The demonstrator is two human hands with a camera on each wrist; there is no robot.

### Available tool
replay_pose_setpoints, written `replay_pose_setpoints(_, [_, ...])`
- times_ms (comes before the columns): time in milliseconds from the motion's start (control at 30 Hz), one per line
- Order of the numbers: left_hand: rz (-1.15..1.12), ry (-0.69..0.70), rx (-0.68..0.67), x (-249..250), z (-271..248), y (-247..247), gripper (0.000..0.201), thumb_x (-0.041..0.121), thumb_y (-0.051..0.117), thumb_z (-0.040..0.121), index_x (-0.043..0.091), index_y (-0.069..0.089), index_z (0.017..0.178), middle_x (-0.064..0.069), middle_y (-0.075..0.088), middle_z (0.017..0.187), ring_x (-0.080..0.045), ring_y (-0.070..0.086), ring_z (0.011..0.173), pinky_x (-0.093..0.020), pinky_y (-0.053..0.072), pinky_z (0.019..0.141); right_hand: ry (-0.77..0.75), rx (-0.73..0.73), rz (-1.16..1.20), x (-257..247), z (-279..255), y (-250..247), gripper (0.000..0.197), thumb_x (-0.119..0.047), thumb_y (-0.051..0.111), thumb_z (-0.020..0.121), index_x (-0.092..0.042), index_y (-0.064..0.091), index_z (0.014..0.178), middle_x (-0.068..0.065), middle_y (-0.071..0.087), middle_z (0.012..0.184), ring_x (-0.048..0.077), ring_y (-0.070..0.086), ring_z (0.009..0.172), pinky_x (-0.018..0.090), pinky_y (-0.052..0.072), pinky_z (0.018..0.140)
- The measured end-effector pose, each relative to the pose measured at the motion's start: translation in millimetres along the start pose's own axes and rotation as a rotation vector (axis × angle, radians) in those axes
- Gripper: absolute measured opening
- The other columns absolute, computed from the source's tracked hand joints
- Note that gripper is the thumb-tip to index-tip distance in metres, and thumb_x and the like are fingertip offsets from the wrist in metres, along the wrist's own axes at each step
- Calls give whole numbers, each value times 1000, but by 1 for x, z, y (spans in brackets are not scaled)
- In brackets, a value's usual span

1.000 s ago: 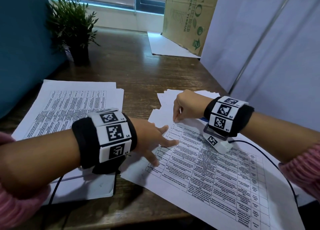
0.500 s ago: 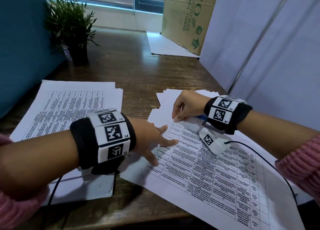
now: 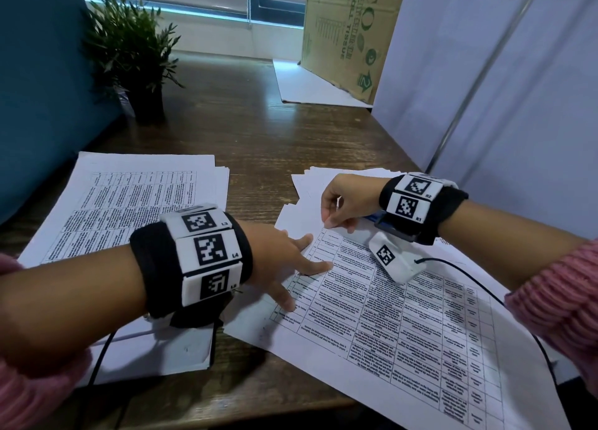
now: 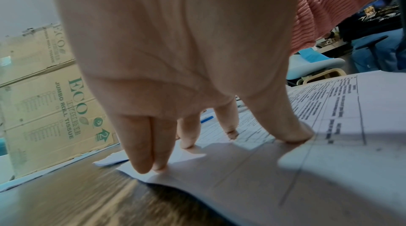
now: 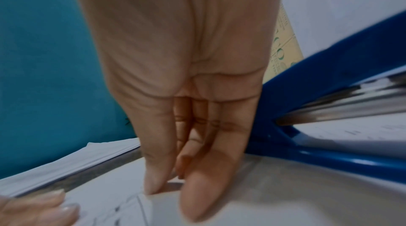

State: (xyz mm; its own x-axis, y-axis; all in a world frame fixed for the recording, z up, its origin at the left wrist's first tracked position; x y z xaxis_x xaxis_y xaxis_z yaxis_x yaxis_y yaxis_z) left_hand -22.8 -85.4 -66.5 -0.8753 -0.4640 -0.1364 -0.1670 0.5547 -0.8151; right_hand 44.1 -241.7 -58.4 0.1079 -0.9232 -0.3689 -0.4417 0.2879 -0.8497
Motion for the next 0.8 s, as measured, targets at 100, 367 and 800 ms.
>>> replay_pose_setpoints(100, [1,1,3,0,0,0,83,53,52,86,44,-6,146,-9,-13,157,-35,18,143,-44,30,109,-3,-53,-52,-2,-2,1,13,-17,63,89,-4,63,92,6,65,71,11,62,53,20,53,59])
replay_pose_setpoints(367, [5,-3,-16,1,0,0,83,52,51,87,43,-6,147,-9,-12,157,-36,17,143,-45,28,110,-62,-41,-262,-5,-10,9,12,-21,47,96,-16,54,88,-10,56,53,6,49,57,27,46,79])
replay_pose_setpoints(800, [-14,-39,-51,3,3,-3,82,51,52,89,42,-5,147,-5,-12,158,-29,18,143,-35,23,111,-154,337,-26,28,-114,2,21,-14,49,95,-26,47,77,-8,49,78,6,51,53,26,50,59])
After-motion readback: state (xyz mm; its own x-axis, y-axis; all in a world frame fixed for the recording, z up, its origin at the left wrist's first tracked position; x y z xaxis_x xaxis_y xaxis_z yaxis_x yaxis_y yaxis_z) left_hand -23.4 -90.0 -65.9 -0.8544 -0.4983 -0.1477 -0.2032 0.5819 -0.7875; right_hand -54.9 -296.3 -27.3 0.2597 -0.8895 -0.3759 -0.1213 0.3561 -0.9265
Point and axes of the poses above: each hand's wrist, its own z-axis towards the middle knuckle, its own y-axis out of the palm, x = y × z, the point moved 3 cm from there along z, towards the middle knuckle
